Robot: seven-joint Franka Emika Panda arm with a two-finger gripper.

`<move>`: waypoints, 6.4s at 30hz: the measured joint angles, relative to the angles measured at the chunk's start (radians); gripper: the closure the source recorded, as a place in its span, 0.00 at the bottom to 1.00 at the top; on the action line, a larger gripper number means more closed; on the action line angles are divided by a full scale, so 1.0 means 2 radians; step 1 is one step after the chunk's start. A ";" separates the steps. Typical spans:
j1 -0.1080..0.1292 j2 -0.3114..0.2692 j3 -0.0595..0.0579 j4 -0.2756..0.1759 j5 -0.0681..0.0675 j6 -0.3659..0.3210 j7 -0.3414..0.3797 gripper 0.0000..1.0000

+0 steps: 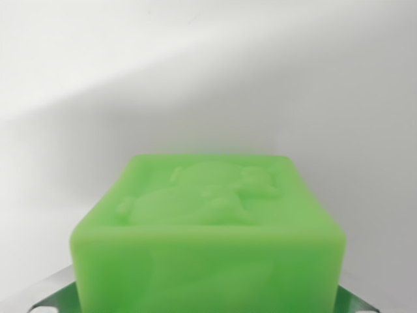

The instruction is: Stack cube

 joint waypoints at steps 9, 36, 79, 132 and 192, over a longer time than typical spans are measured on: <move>0.003 -0.019 -0.004 -0.006 -0.001 -0.013 0.001 1.00; 0.014 -0.106 -0.019 -0.019 -0.015 -0.084 0.010 1.00; 0.071 -0.184 -0.020 -0.098 -0.033 -0.087 0.114 1.00; 0.142 -0.272 0.001 -0.179 -0.053 -0.089 0.273 1.00; 0.203 -0.348 0.067 -0.225 -0.051 -0.119 0.452 1.00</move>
